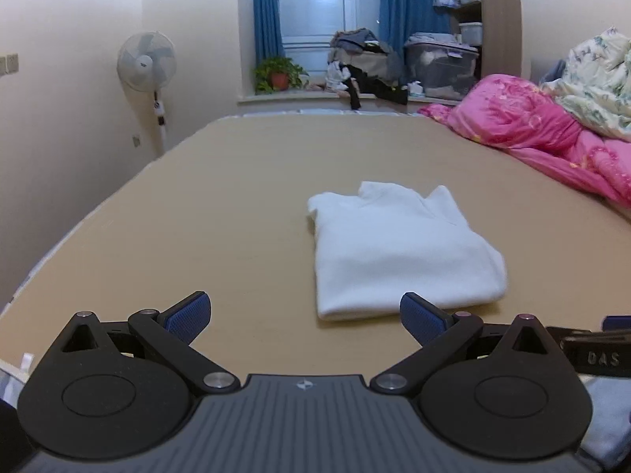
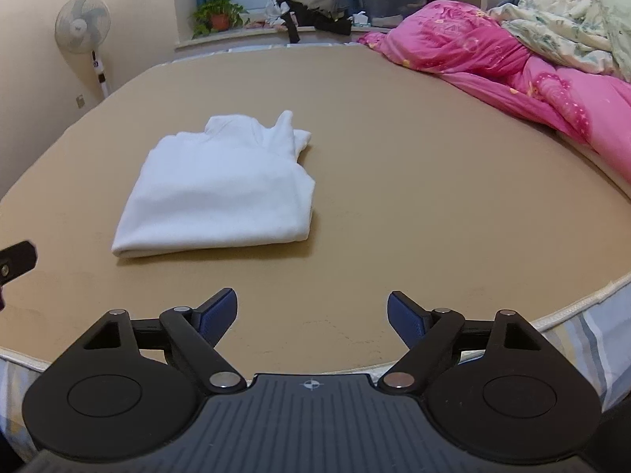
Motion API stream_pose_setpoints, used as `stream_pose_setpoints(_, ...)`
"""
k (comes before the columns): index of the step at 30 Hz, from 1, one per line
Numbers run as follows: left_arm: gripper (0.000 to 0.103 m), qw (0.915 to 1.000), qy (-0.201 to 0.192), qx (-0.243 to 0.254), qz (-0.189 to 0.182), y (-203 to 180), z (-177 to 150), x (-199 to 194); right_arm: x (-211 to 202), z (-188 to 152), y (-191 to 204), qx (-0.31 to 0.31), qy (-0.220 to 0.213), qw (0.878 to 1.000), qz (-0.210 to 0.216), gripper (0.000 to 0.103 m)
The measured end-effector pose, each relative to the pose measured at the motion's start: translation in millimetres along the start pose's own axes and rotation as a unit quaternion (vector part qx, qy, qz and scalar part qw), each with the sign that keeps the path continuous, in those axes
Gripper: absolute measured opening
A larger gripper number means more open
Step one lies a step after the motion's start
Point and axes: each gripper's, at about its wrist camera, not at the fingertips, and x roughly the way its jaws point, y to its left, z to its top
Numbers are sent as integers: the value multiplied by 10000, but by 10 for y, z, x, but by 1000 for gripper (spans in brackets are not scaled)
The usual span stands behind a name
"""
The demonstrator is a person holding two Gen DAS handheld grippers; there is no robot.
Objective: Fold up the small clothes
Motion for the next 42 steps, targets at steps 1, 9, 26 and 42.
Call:
stream_pose_setpoints(1,102,10000,66,17,29,-16,0,62,29,4,18,-3,-8,10000,22,85)
stream_pose_setpoints(9,102,9978,637,-48,-187,-41,-13,436,180,30,165,-228,-70,9995,202,86)
stream_pose_setpoints(26,102,9971,658,-21,-392,-208,-56,494,193,98,283,-316,-307,9985,327,87)
stream_pose_setpoints(42,102,9972,665,-71,-335,-191,-51,483,168,92,321,-405,-430,9979,282,87)
